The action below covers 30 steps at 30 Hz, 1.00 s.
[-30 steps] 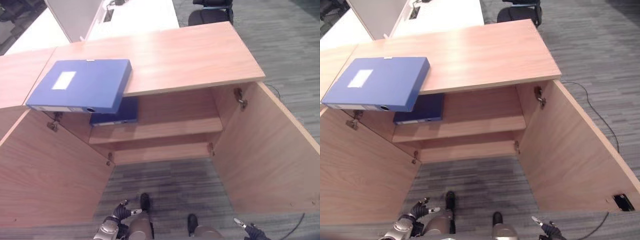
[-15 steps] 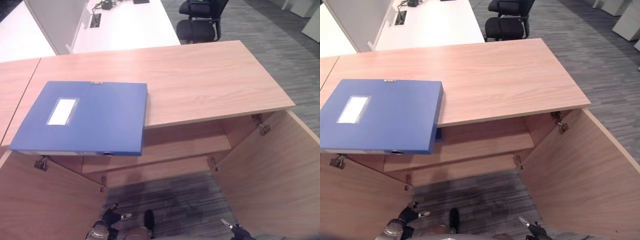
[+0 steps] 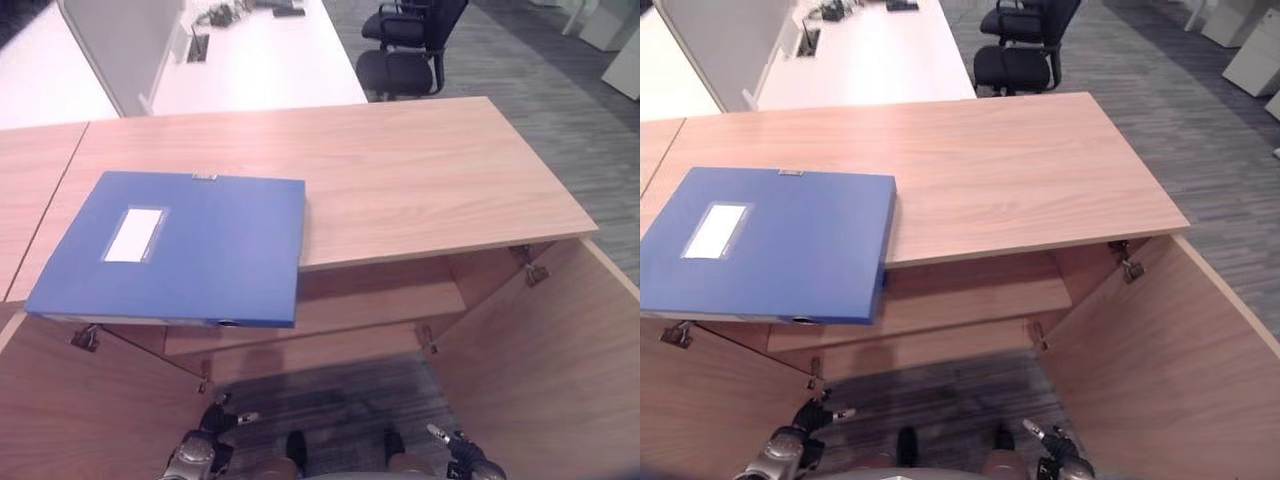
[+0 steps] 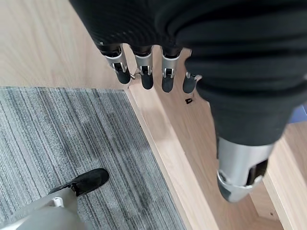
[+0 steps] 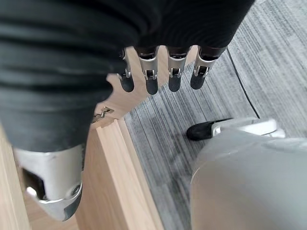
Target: Put the empty folder in the office cabinet
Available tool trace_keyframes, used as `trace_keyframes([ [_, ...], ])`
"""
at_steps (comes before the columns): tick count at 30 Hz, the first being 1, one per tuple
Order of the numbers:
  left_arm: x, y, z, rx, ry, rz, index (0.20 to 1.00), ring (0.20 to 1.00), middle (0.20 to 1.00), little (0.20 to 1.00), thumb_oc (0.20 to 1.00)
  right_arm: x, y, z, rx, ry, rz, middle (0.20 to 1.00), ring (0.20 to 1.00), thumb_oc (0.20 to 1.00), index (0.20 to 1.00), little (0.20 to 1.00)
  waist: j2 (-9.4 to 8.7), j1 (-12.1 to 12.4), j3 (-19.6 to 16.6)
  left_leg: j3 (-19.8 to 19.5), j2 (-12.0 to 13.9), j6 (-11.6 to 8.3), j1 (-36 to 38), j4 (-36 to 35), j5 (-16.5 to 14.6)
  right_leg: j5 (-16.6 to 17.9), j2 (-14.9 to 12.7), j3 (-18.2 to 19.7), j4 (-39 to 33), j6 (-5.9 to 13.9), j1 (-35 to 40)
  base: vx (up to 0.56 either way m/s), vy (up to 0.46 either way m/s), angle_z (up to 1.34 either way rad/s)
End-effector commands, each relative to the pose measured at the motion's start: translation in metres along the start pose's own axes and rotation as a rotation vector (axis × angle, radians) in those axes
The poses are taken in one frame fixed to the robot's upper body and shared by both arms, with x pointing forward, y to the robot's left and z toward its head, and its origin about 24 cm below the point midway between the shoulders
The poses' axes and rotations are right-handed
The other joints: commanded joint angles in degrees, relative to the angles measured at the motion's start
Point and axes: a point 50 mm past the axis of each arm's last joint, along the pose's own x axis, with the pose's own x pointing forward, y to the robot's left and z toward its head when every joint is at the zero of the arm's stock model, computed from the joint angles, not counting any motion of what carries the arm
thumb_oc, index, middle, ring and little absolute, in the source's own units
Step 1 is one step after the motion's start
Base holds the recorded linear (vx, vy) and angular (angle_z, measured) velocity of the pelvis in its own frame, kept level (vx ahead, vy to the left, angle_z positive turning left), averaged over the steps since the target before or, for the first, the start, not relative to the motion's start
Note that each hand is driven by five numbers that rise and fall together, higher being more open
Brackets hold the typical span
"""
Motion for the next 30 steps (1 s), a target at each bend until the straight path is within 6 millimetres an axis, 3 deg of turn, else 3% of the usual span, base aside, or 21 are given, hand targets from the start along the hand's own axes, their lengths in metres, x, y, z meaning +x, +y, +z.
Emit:
trace_keyframes([
  [1, 0.009, 0.005, 0.036, -0.034, -0.114, 0.022, 1.000, 1.000, 1.000, 1.000, 1.000, 0.002, -0.008, 0.017, -0.009, -0.058, -0.013, 1.000, 1.000, 1.000, 1.000, 1.000, 1.19, 0.20, 1.41, -1.30, 2.24, -2.24, -2.16, 0.66, -1.01, -4.32, 0.49, -0.52, 3.38, 1.64, 4.43, -0.02, -0.169, 0.02],
  [5, 0.008, -0.002, 0.029, -0.040, -0.084, -0.002, 1.000, 1.000, 1.000, 1.000, 1.000, 0.001, -0.021, 0.009, -0.044, -0.027, -0.040, 1.000, 1.000, 1.000, 1.000, 1.000, 1.84, 0.14, 1.55, -3.18, 5.09, -5.03, -3.78, 0.66, 2.83, -4.98, 3.62, 0.12, -1.56, -0.68, 7.35, -0.11, -0.281, 0.13],
  [10, 0.008, -0.006, 0.026, -0.042, -0.068, -0.013, 1.000, 1.000, 1.000, 1.000, 1.000, 0.000, -0.029, 0.010, -0.046, -0.033, -0.060, 1.000, 1.000, 1.000, 1.000, 1.000, 2.71, 0.26, 2.06, -4.11, 7.44, -7.30, -4.63, 0.66, 5.40, -6.48, 6.26, -1.28, -2.28, -2.14, 8.79, -0.07, -0.183, 0.13],
  [12, 0.008, -0.010, 0.026, -0.060, -0.067, -0.022, 1.000, 1.000, 1.000, 1.000, 1.000, 0.000, -0.038, 0.012, -0.045, -0.041, -0.082, 1.000, 1.000, 1.000, 1.000, 1.000, 3.18, 0.28, 3.70, -5.10, 9.35, -8.95, -5.52, 1.54, 7.15, -8.31, 7.97, -2.10, -2.28, -3.60, 10.29, -0.12, -0.286, 0.17],
  [17, 0.008, -0.016, 0.030, -0.062, -0.076, -0.038, 1.000, 1.000, 1.000, 1.000, 1.000, -0.001, -0.047, 0.015, -0.037, -0.043, -0.110, 1.000, 1.000, 1.000, 1.000, 1.000, 3.08, -0.06, 5.17, -5.60, 9.78, -9.25, -7.63, 4.66, 7.92, -8.44, 8.02, -2.91, -2.28, -4.30, 10.93, -0.12, -0.104, 0.25],
  [19, 0.008, -0.016, 0.031, -0.059, -0.078, -0.042, 1.000, 1.000, 1.000, 1.000, 1.000, -0.001, -0.052, 0.019, -0.029, -0.047, -0.130, 1.000, 1.000, 1.000, 1.000, 1.000, 1.86, -1.14, 5.40, -2.32, 10.03, -8.18, -7.47, 9.74, 4.68, -7.13, 6.92, -4.07, -2.28, -4.92, 9.71, -0.21, -0.063, 0.27],
  [22, 0.006, -0.017, 0.022, -0.057, -0.050, -0.045, 1.000, 1.000, 1.000, 1.000, 1.000, -0.002, -0.055, 0.014, -0.041, -0.027, -0.132, 1.000, 1.000, 1.000, 1.000, 1.000, 0.60, -1.63, 4.38, -2.74, 8.15, -7.90, -3.90, 14.22, -1.36, -5.63, 6.10, -5.14, -2.10, -5.12, 8.53, -0.11, -0.029, 0.20],
  [24, 0.005, -0.021, 0.016, -0.045, -0.031, -0.057, 1.000, 1.000, 1.000, 1.000, 1.000, -0.002, -0.057, 0.010, -0.038, -0.012, -0.137, 1.000, 1.000, 1.000, 1.000, 1.000, 1.27, -2.87, 3.24, -1.19, 9.05, -7.27, 0.24, 13.42, -3.77, -5.65, 6.47, -6.93, -1.92, -4.36, 7.89, -0.07, 0.077, -0.04],
  [30, 0.003, -0.022, 0.012, -0.025, -0.022, -0.069, 1.000, 1.000, 1.000, 1.000, 1.000, -0.003, -0.052, -0.001, -0.016, 0.024, -0.123, 1.000, 1.000, 1.000, 1.000, 1.000, 2.13, -3.20, 1.79, 1.35, 8.05, -6.75, 3.54, 8.05, -4.01, -4.71, 6.09, -8.07, -1.77, -3.30, 8.60, 0.02, 0.118, 0.31],
])
